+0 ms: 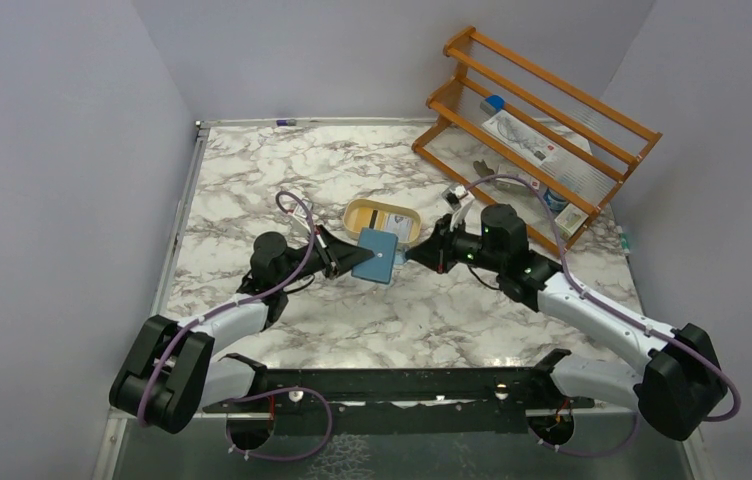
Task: Take the credit cards out of the card holder
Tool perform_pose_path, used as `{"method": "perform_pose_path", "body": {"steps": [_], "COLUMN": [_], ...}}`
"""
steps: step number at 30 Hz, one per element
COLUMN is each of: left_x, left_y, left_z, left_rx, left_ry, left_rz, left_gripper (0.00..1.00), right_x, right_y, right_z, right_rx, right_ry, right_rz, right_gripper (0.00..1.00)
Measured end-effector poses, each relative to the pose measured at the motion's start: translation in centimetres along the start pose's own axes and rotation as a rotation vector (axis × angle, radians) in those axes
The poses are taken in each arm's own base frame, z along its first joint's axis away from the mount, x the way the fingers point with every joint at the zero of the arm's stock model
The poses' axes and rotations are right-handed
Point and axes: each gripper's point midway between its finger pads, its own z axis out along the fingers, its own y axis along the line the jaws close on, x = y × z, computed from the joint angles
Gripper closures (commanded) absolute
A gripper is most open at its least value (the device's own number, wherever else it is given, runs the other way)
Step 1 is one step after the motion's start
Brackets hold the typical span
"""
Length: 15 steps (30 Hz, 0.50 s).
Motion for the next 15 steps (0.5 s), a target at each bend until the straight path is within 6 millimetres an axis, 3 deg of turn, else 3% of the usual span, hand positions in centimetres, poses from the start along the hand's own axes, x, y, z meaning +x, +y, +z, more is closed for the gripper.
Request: {"method": "perform_pose_path", "body": {"steps": [1, 3, 5, 7, 15], "left_x": [0.0, -0.3, -1.0, -1.6, -2.6], "left_y": [0.0, 0.4, 1.3, 1.7, 1.9], "left_z": [0.0, -0.1, -0.2, -0.3, 0.0], "left_rx": [0.002, -0.015, -0.047, -0.067, -0.086], "left_ry": [0.002, -0.012, -0.042, -0.069, -0.116], "left_rz": [0.000, 0.001, -0.012, -0.018, -0.006], "left_gripper": [1.00, 1.00, 1.00, 1.00, 1.00], "right_x": [0.1, 0.0, -0.2, -0.2, 0.8], "right_y": [0.1, -0.4, -1.1, -1.7, -2.0], "right_z": [-0.1, -0.5, -0.6, -0.7, 0.4], "right_rx": [-0.008, 0.001, 0.022, 0.040, 0.016], "right_ry": [-0.003, -0.009, -0.019, -0.026, -0.030], "right_rz": [0.007, 0.012, 0.032, 0.038, 0.111], "right_gripper": [0.60, 0.29, 0.14, 0.06, 0.00]}}
